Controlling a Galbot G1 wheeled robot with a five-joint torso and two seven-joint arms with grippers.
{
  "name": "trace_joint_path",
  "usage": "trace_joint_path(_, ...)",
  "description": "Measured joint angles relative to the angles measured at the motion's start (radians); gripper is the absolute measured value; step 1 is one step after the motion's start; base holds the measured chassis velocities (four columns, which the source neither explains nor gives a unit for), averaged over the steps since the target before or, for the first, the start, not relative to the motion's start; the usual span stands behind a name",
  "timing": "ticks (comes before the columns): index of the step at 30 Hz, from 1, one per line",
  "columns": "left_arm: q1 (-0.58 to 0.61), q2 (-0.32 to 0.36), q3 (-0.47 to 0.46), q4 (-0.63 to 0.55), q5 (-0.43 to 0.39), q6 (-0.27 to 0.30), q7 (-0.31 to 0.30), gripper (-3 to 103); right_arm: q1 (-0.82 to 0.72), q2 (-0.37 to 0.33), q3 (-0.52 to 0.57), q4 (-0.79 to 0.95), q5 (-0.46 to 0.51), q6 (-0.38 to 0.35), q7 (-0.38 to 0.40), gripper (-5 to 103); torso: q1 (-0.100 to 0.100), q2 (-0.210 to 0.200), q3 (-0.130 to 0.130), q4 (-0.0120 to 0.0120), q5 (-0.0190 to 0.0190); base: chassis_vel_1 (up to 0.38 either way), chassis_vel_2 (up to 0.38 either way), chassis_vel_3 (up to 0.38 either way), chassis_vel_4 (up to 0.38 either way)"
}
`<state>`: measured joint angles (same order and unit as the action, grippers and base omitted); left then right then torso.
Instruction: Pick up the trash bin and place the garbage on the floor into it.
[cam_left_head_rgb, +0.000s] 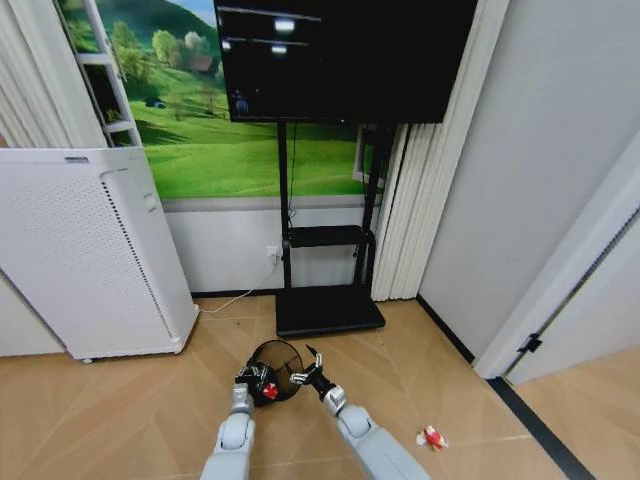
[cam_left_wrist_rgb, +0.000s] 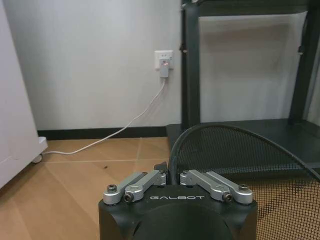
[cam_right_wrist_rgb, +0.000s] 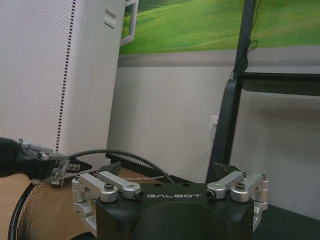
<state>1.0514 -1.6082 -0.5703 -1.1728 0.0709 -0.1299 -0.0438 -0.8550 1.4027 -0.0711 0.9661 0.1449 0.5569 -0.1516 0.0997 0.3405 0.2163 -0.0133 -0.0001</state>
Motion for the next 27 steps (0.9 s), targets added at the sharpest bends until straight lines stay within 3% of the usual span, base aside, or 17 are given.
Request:
trace_joint_path(2, 0.0, 0.0, 0.0, 0.0, 0.0, 0.0, 0.0, 6, 0.002, 0.005, 0.002, -0.007, -0.009, 0.011, 0.01, 100, 0.0, 0.0, 0.0, 0.0008, 0.0001, -0.315, -0.309, 0.323, 0.311)
trace_joint_path(9, 0.004, -0.001, 0.002, -0.001, -0.001, -0.001, 0.0, 6, 0.022, 0.013, 0.011, -0.048, -0.031, 0.043, 0.022, 100, 0.0, 0.0, 0.0, 0.0002, 0.0002, -0.298, -0.292, 0.289, 0.258)
trace_joint_path(11, 0.005, -0.001, 0.003, 0.0, -0.001, -0.002, 0.0, 6, 0.026, 0.016, 0.013, -0.056, -0.037, 0.047, 0.03, 100, 0.0, 0.0, 0.0, -0.0005, -0.0003, -0.098, -0.174, 0.166, 0.011)
trace_joint_path(18, 0.014, 0.0, 0.0, -0.007, -0.001, -0.003, 0.0, 6, 0.044, 0.026, 0.013, -0.094, -0.064, 0.048, 0.078, 100, 0.0, 0.0, 0.0, 0.0008, 0.0002, 0.051, 0.011, 0.001, -0.007)
trace_joint_path(19, 0.035, 0.0, -0.003, -0.03, 0.0, -0.003, 0.0, 6, 0.063, 0.038, 0.025, -0.169, -0.113, 0.042, 0.172, 100, 0.0, 0.0, 0.0, 0.0012, 0.0003, 0.08, 0.105, -0.095, -0.058)
trace_joint_path(20, 0.067, 0.001, -0.015, -0.059, 0.006, -0.007, 0.0, 6, 0.059, 0.036, 0.035, -0.21, -0.111, -0.01, 0.235, 100, 0.0, 0.0, 0.0, 0.0012, 0.0, 0.063, 0.085, -0.071, -0.053)
trace_joint_path(27, 0.213, 0.023, -0.05, -0.185, -0.025, -0.024, -0.002, 6, 0.02, 0.02, 0.064, -0.263, -0.022, -0.115, 0.322, 100, 0.0, 0.0, 0.0, 0.0004, 0.0003, 0.018, 0.018, -0.016, -0.015)
